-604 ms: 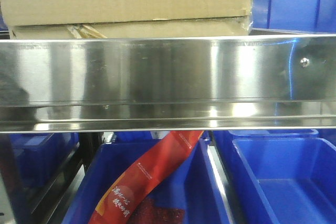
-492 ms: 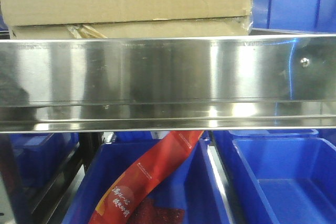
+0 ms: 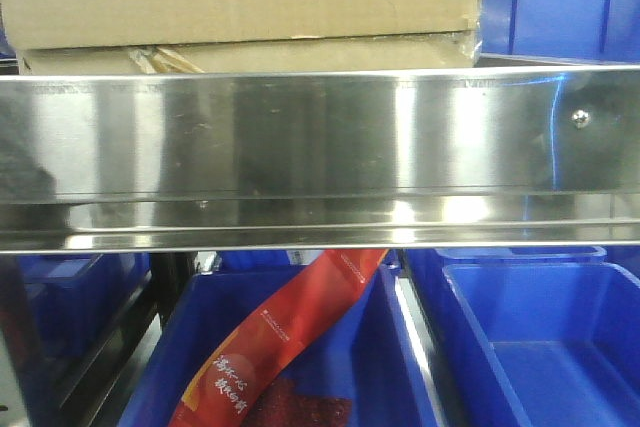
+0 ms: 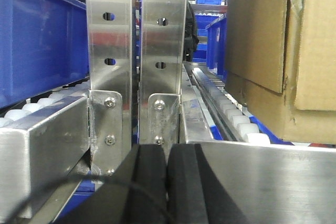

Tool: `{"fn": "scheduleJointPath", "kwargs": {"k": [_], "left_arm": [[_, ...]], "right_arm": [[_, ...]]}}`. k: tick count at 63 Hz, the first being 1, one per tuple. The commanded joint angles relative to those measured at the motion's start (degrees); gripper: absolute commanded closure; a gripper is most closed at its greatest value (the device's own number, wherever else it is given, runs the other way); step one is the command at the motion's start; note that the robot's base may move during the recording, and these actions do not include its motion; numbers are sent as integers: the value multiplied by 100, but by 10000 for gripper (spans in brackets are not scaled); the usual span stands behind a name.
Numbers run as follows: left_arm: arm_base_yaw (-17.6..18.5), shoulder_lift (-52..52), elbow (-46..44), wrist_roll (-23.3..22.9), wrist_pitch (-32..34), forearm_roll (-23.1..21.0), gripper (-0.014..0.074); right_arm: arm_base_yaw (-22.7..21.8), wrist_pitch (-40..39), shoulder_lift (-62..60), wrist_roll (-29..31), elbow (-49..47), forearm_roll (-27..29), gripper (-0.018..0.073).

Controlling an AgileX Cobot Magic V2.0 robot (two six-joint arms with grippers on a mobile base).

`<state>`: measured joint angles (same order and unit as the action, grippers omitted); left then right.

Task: Grab carton from right shelf to conveyor

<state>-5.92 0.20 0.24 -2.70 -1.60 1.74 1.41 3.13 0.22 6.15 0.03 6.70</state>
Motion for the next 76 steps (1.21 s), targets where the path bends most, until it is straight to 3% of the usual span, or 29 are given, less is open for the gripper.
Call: {"fn": "scheduleJointPath", "kwargs": {"k": [1,25,33,37,41,46,49,56,62,68,76], "left_arm": [[-22,-20,-24,23,88,-30,615],[-22,-20,-24,23,553,-54,615],[-22,-20,-24,23,1232,-59,615],[-22,-20,-250,23,1066,-26,612],[-12,-20,-743,23,358,194,612],[-12,156,-1460,23,-400,476,581],[2,350,-1909,23,-820,525,526],[236,926,-2864,23,-1330,536,337],[497,1483,-3527,168,-1721,561,208],[756,2037,-3993,270,-1983,573,141],[1063,2802,-4452,270,-2033,300,131]], "right_arm": [[2,-346,-22,39,-3,11,616],[-9,-955,-22,39,-3,11,616],[-9,-927,-22,39,-136,22,616],[-9,-655,-22,39,-444,22,616],[-9,-28,-22,39,-947,22,605],[-9,477,20,39,-1439,22,513],[-9,648,163,39,-1775,22,409],[-9,661,602,39,-2280,22,136],[-9,686,1035,39,-2639,22,-22],[-9,686,1496,39,-2872,22,-10],[23,686,2173,39,-3222,170,-10]]}}
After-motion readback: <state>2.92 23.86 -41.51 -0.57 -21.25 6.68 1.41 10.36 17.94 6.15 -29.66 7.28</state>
